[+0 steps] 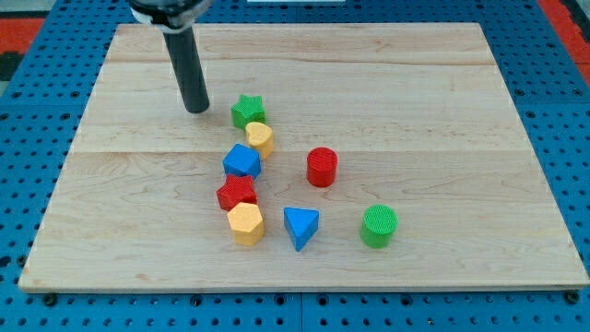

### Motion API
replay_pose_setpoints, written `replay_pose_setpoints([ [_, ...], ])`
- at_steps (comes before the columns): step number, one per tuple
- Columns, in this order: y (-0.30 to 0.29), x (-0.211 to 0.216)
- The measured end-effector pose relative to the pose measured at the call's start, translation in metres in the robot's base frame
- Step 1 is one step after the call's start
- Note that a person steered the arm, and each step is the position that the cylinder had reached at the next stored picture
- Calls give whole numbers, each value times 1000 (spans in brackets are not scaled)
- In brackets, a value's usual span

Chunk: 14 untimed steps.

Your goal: Push the green star above the red circle

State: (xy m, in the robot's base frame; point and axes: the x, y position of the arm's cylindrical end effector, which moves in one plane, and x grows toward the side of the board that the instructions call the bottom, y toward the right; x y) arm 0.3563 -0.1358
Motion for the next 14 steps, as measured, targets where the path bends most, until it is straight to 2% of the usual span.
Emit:
replay_pose_setpoints([
  [1, 68, -1],
  [3, 90, -3],
  [4, 139, -3],
  [5, 142, -3],
  [7, 142, -3],
  [12, 136, -50],
  [14, 38, 6],
])
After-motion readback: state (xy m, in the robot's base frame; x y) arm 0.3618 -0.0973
